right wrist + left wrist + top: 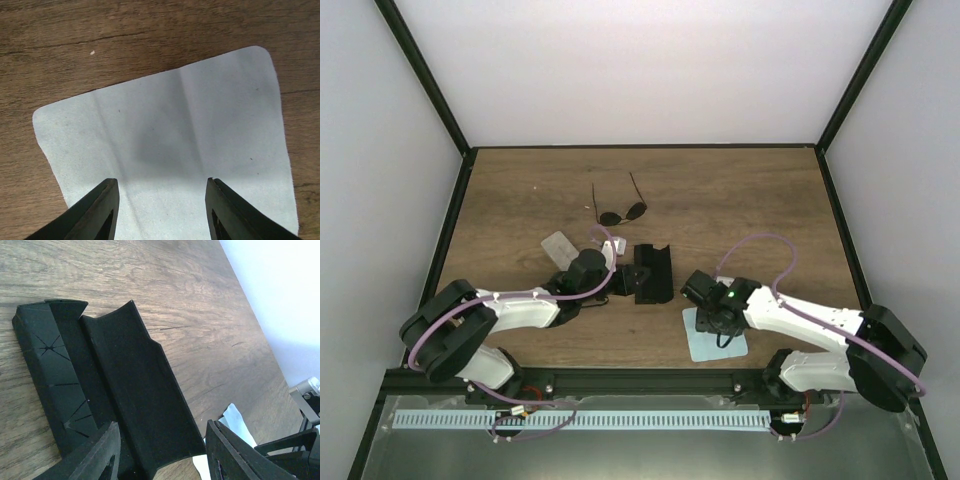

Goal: Organize the sunglasses
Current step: Open the sunglasses case at the center of the board, then fold the glasses cleaning cloth at the center of the board.

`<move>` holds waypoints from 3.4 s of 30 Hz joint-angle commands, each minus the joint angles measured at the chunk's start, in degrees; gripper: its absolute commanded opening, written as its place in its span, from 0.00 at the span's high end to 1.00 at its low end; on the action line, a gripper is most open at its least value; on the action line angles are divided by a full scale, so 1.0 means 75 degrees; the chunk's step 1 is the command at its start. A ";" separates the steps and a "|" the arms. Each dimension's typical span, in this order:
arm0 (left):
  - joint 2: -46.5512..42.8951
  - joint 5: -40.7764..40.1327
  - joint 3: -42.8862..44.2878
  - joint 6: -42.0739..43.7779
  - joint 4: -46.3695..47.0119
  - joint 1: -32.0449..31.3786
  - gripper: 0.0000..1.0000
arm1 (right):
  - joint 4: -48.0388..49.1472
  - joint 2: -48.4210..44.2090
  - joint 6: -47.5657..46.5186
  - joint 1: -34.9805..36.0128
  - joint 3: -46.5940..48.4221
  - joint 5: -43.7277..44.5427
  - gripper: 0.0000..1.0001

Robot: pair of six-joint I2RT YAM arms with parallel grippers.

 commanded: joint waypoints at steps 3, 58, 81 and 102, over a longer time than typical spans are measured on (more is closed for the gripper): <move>0.0056 0.0096 0.0206 0.0128 0.0124 -0.0023 0.51 | 0.0413 0.0098 0.0012 0.0035 -0.0208 -0.0147 0.54; 0.0312 0.0158 0.0303 0.0119 0.0008 -0.0012 0.51 | 0.0624 -0.1085 -0.0385 0.0039 -0.0017 -0.0150 0.99; -0.0465 -0.0445 0.0150 0.0444 -0.0564 0.0195 0.51 | 0.2435 -0.1773 -0.1484 -0.0663 -0.0085 -0.2731 0.99; -0.0136 -0.0105 0.0224 0.0418 -0.0340 0.0191 0.51 | 0.1297 -0.0929 -0.1022 -0.1457 -0.0561 -0.1138 0.99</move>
